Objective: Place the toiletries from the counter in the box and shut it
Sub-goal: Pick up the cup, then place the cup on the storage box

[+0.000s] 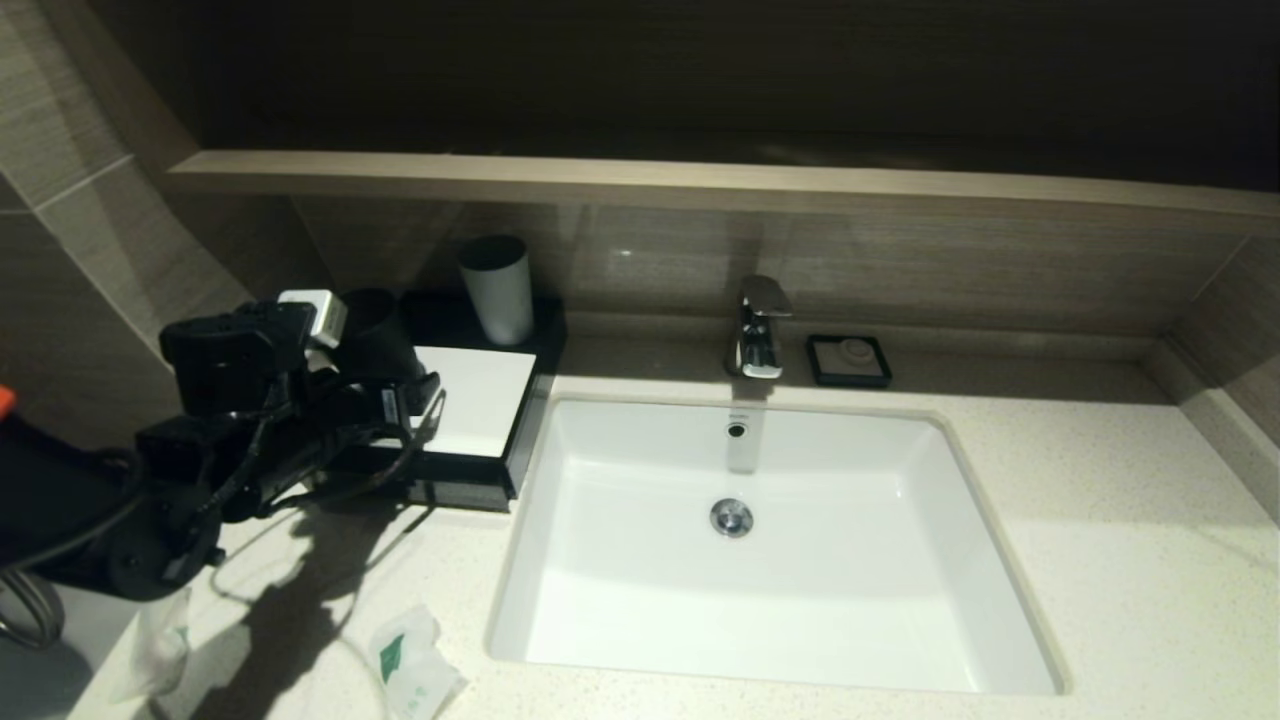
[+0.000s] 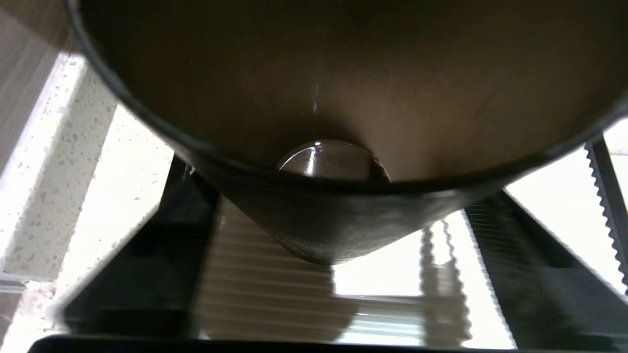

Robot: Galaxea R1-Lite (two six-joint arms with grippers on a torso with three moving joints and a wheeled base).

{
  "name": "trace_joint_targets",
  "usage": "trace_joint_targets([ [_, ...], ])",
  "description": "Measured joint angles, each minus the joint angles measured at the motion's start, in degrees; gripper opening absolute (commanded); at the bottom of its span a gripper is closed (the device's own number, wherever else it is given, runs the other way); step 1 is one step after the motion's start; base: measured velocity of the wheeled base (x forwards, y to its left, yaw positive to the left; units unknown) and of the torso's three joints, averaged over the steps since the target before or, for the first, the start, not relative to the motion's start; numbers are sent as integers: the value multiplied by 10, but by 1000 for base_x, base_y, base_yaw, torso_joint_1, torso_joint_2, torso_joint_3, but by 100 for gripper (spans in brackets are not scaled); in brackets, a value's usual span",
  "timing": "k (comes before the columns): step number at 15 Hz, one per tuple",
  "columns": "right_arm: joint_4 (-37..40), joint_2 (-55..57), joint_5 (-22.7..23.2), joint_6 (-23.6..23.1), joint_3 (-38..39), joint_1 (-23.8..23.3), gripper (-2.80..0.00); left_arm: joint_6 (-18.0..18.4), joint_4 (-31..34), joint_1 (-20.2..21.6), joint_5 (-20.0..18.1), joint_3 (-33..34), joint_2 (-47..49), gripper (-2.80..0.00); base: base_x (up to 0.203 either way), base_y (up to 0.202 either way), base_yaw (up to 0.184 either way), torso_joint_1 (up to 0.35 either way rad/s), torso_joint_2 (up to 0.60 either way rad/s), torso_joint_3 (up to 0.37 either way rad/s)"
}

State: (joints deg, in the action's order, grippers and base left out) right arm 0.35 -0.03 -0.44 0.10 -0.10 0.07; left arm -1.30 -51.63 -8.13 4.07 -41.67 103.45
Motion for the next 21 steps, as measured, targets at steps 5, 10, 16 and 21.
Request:
trace_joint_targets([
  [5,0,0,0,0,0,0,-280,0,0,0,0,-1,-1,-280,0,0,0,0,0,0],
  [10,0,0,0,0,0,0,-280,0,0,0,0,-7,-6,-280,0,0,0,0,0,0],
  [16,0,0,0,0,0,0,-280,0,14,0,0,-49,6,-280,0,0,0,0,0,0],
  [21,0,0,0,0,0,0,-280,0,36,0,0,-92,26,-280,0,0,0,0,0,0],
])
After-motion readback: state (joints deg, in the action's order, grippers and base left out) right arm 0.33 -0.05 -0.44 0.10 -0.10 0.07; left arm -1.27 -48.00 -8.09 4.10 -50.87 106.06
